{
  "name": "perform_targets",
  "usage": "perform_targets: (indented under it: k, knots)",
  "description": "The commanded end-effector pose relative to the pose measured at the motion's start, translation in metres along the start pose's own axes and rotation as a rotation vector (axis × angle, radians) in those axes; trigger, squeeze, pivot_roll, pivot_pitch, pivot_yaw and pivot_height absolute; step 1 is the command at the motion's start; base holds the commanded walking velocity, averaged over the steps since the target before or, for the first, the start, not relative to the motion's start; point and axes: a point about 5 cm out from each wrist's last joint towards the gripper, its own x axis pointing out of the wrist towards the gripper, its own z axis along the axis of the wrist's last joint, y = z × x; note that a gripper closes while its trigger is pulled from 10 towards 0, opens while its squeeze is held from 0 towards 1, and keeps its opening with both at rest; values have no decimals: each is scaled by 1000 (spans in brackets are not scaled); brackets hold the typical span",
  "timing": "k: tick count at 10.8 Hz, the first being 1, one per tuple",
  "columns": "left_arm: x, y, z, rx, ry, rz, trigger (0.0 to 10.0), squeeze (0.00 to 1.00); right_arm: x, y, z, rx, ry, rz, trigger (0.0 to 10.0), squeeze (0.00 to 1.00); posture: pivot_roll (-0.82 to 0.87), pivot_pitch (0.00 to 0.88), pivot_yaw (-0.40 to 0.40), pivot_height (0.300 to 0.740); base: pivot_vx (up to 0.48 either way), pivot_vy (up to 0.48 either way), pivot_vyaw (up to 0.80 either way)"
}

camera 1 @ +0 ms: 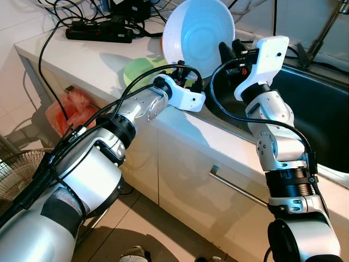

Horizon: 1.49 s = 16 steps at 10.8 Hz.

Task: Kitchen organization

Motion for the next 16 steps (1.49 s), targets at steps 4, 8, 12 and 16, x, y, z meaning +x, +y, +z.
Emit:
perform_targets:
  k: [4, 8, 12, 16]
  knots:
    - [3, 18, 4, 17, -22, 85, 10000, 0, -2, -6, 3, -7, -9, -44, 10000, 0, 9, 6, 14, 740, 0, 0, 0]
    - [2, 15, 1, 15, -9, 80, 10000, 0, -1, -12, 4, 13, -15, -95, 10000, 1000, 12, 8, 9, 740, 0, 0, 0]
    - [3, 18, 4, 18, -22, 92, 10000, 0, -1, -8, -5, 8, 31, -80, 10000, 0, 13, 8, 7, 740, 0, 0, 0]
    - [4, 14, 14, 22, -70, 92, 10000, 0, 0, 0, -8, 38, 40, -59, 10000, 0, 17, 10, 7, 740, 0, 0, 0]
